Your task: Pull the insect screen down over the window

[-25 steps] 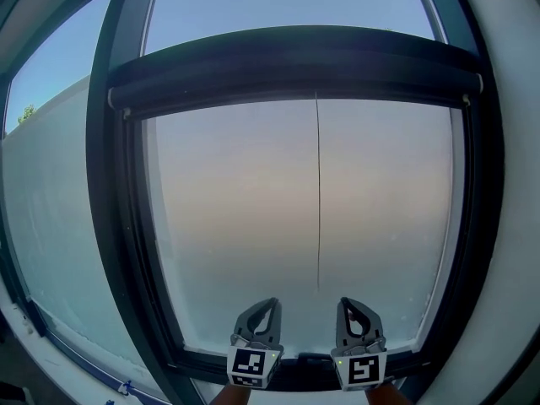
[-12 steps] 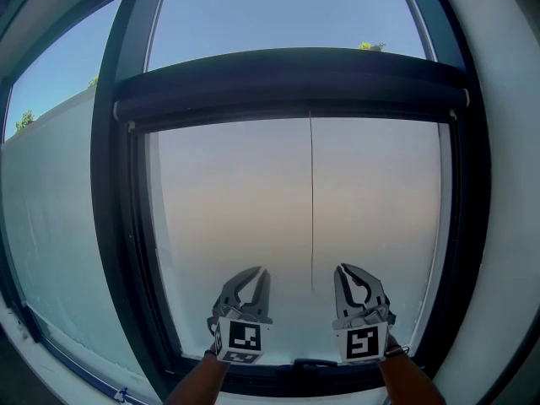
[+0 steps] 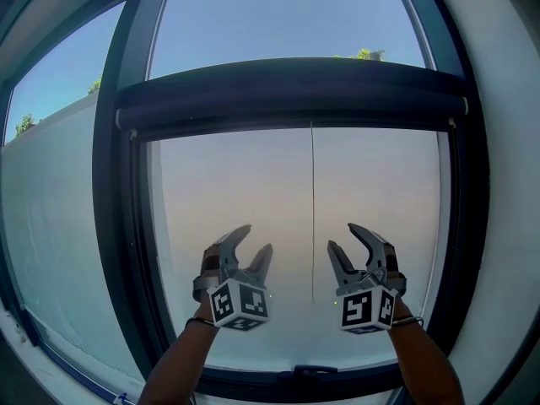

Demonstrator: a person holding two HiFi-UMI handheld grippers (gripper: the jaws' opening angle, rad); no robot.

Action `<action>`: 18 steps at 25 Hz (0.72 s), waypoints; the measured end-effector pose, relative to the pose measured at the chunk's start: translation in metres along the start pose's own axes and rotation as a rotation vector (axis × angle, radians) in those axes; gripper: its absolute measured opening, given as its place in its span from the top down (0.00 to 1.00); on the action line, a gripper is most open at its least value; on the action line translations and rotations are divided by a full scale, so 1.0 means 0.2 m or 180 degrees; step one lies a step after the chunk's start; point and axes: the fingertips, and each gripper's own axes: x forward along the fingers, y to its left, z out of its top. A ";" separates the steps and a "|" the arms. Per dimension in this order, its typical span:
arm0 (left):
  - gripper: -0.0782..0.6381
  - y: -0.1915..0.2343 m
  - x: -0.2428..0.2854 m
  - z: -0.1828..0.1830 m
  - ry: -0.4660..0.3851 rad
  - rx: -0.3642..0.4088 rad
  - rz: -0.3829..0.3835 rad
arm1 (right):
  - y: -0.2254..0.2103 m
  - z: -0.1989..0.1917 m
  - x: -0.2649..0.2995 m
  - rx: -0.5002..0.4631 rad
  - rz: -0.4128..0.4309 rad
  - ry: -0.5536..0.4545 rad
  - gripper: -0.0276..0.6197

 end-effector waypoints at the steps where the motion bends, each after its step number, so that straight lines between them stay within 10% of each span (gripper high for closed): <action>1: 0.57 0.04 0.02 0.02 0.0012 0.0118 0.0031 | -0.03 0.01 0.03 -0.0102 0.0000 0.0022 0.66; 18: 0.43 0.63 0.37 0.38 0.0538 0.1645 0.0384 | -0.54 0.15 0.44 -0.1619 -0.0079 0.0504 0.51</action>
